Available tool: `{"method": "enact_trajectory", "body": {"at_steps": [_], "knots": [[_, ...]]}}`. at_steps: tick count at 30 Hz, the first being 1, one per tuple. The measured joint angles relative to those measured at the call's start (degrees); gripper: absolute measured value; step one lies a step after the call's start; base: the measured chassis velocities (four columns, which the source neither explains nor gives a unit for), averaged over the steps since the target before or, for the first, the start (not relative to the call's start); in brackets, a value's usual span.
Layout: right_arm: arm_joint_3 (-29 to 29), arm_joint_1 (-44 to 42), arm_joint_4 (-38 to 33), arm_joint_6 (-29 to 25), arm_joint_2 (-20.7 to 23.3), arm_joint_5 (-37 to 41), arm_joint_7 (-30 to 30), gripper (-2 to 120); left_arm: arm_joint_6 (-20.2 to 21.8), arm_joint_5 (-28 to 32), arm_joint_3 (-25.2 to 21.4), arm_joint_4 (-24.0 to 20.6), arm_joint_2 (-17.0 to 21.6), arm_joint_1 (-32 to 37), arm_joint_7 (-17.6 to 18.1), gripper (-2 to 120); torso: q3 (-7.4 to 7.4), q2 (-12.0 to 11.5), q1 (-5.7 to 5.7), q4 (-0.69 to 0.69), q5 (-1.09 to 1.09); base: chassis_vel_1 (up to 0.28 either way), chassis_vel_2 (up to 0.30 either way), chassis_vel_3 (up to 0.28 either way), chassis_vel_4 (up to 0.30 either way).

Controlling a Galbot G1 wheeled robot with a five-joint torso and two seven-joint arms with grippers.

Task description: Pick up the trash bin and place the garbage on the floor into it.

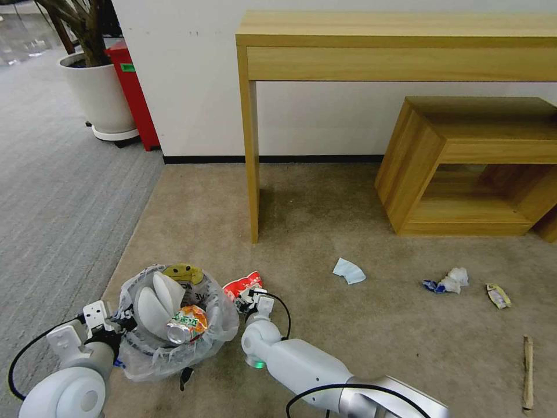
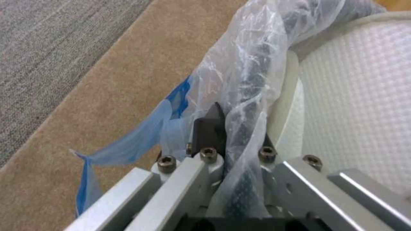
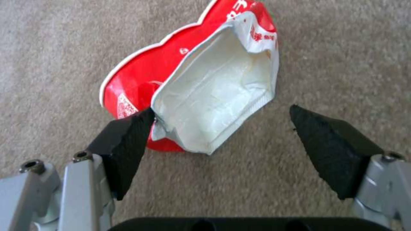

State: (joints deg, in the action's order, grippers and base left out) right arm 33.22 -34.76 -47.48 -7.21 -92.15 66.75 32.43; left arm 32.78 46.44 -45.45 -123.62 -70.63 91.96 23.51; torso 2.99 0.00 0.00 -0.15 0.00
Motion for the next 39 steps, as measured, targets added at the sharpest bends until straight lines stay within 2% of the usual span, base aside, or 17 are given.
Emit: {"method": "enact_trajectory", "body": {"at_steps": [6, 13, 14, 15, 17, 19, 20, 22, 25, 39], "knots": [[-0.04, 0.13, 0.36, -0.22, 0.01, -0.58, -0.67, 65, -0.12, 0.1, 0.26, 0.39, 0.09, -0.38, 0.0, 1, 0.0, 0.0, 0.0, 0.0, 0.0, 0.0, 0.0, 0.0, 0.0], [0.1, 0.37, -0.1, -0.37, 0.02, -0.82, -0.57, 60, -0.21, 0.15, 0.42, 0.61, 0.09, -0.55, -0.02, 1, 0.0, 0.0, 0.0, 0.0, 0.0, 0.0, 0.0, 0.0, 0.0], [0.03, 0.43, -0.1, -0.43, 0.02, -0.8, -0.55, 62, -0.21, 0.15, 0.42, 0.63, 0.13, -0.58, -0.02, 1, 0.0, 0.0, 0.0, 0.0, 0.0, 0.0, 0.0, 0.0, 0.0], [-0.17, 0.55, -0.15, -0.44, 0.02, -0.59, -0.52, 69, -0.21, 0.16, 0.41, 0.65, 0.17, -0.59, -0.03, 1, 0.0, 0.0, 0.0, 0.0, 0.0, 0.0, 0.0, 0.0, 0.0], [-0.24, 0.66, -0.12, -0.46, 0.02, -0.49, -0.52, 73, -0.21, 0.18, 0.41, 0.66, 0.17, -0.59, -0.04, 1, 0.0, 0.0, 0.0, 0.0, 0.0, 0.0, 0.0, 0.0, 0.0], [-0.44, 0.99, 0.25, -0.6, 0.03, -0.36, -0.51, 82, -0.21, 0.19, 0.41, 0.66, 0.13, -0.56, -0.05, 1, 0.0, 0.0, 0.0, 0.0, 0.0, 0.0, 0.0, 0.0, 0.0], [-0.44, 0.99, 0.25, -0.6, 0.03, -0.36, -0.51, 82, -0.21, 0.19, 0.41, 0.66, 0.13, -0.56, -0.05, 1, 0.0, 0.0, 0.0, 0.0, 0.0, 0.0, 0.0, 0.0, 0.0], [-0.56, 1.35, 0.43, -0.6, 0.02, 0.02, -0.5, 92, -0.21, 0.18, 0.47, 0.66, 0.08, -0.52, -0.06, 1, 0.0, 0.0, 0.0, 0.0, 0.0, 0.0, 0.0, 0.0, 0.0], [-0.56, 1.76, 0.97, -0.56, 0.02, 0.18, -0.54, 99, -0.21, 0.16, 0.51, 0.65, 0.02, -0.52, -0.06, 1, 0.0, 0.0, 0.0, 0.0, 0.0, 0.0, 0.0, 0.0, 0.0], [-0.77, 3.48, 5.42, 0.55, 0.02, 0.97, -3.05, 100, -0.31, 0.13, 0.96, -0.75, -0.64, 0.14, -0.38, 1, 0.0, 0.0, 0.0, 0.0, 0.0, 0.0, 0.0, 0.0, 0.0]]}}
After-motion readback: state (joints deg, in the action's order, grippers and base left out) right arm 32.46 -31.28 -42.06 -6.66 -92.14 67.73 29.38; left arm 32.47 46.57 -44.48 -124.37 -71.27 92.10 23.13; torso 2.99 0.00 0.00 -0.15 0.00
